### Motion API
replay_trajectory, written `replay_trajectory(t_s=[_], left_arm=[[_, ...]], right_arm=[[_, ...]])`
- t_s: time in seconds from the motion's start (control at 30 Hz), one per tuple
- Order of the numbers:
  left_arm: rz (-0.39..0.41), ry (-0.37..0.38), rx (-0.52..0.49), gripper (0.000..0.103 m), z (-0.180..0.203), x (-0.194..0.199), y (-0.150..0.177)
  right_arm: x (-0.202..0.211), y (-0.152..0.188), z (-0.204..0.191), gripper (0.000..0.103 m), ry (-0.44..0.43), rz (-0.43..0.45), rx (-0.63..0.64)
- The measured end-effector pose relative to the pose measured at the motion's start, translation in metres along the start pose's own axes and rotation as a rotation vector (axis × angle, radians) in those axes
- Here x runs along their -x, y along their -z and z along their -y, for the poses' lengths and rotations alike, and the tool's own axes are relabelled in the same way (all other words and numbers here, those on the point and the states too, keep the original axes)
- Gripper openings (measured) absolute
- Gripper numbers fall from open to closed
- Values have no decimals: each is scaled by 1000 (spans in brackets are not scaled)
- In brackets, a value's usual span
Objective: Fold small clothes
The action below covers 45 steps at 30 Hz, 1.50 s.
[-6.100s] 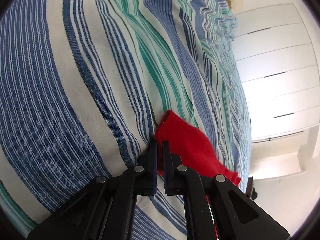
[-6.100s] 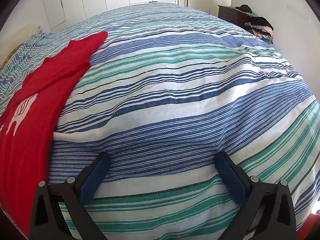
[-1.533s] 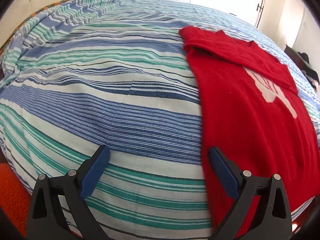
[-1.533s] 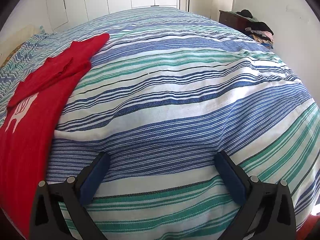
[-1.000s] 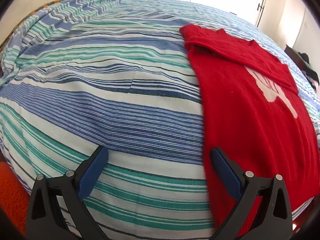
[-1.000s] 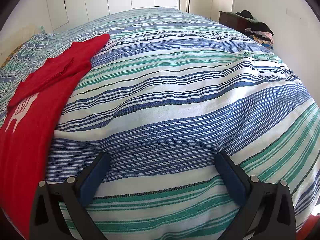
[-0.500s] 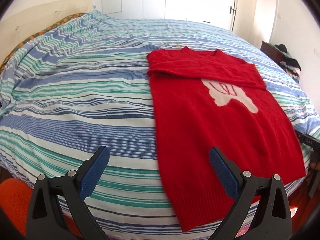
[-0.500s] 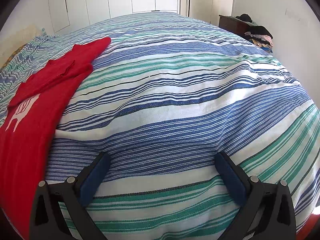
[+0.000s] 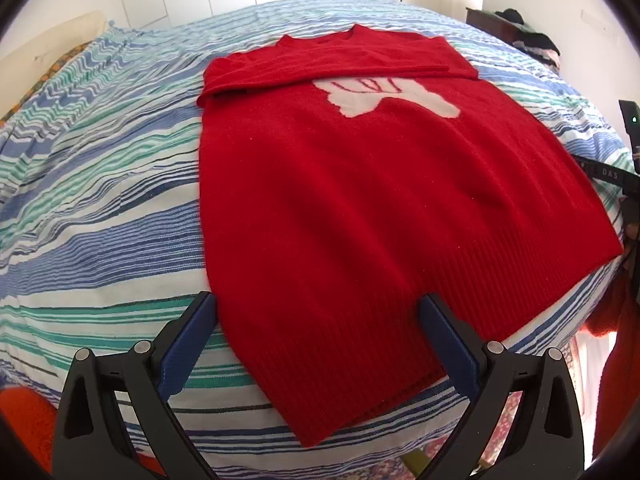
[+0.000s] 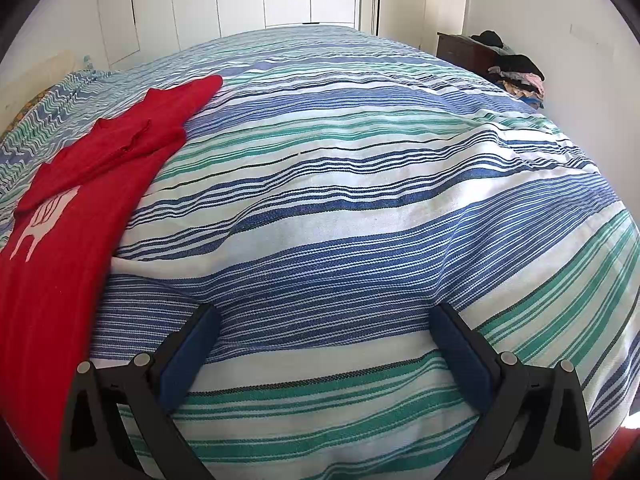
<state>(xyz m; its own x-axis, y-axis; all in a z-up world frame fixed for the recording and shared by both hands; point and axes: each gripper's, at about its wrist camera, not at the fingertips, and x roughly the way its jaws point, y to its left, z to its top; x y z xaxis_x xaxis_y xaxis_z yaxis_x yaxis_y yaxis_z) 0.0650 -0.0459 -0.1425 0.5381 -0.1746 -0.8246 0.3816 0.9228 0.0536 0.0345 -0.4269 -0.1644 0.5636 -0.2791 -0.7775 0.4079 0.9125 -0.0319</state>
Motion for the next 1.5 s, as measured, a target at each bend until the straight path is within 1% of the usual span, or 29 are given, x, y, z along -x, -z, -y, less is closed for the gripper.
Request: replay_trajectory(t_s=[0.2, 0.37, 0.67, 0.87, 0.9, 0.97, 1.03, 1.1, 1.17, 1.27, 1.3, 1.37, 1.43, 1.5], left_arm=[[-24, 36, 41, 103, -7, -6, 2], [-21, 24, 27, 103, -5, -6, 2], [-39, 36, 30, 103, -8, -8, 2], [-70, 50, 31, 102, -12, -3, 0], [-72, 64, 45, 101, -16, 1, -1], [-48, 94, 98, 101, -29, 14, -4], [-26, 138, 182, 101, -49, 28, -5], [-21, 190, 271, 101, -70, 38, 0], [-44, 240, 332, 101, -85, 42, 10], [-91, 318, 366, 98, -90, 40, 17], [-98, 337, 360, 96, -86, 38, 17], [-125, 351, 327, 90, -75, 32, 16], [-165, 340, 303, 86, -67, 22, 16], [-201, 335, 306, 83, -62, 12, 17]], right_arm=[[0, 1, 0, 103, 0, 5, 2], [0, 2, 0, 103, 0, 5, 2], [0, 1, 0, 103, -2, -2, 1], [4, -15, 13, 103, -93, -87, -50], [8, -20, 14, 103, -116, -102, -63], [20, -30, 11, 103, -223, -134, -81], [38, -36, 3, 103, -330, -146, -76], [55, -37, -6, 103, -442, -169, -67], [67, -34, -12, 103, -551, -208, -85], [71, -22, -16, 103, -683, -294, -152], [69, -16, -18, 103, -719, -334, -176], [64, -3, -22, 102, -765, -403, -214], [60, 9, -26, 100, -781, -453, -211], [57, 18, -32, 96, -785, -482, -187]])
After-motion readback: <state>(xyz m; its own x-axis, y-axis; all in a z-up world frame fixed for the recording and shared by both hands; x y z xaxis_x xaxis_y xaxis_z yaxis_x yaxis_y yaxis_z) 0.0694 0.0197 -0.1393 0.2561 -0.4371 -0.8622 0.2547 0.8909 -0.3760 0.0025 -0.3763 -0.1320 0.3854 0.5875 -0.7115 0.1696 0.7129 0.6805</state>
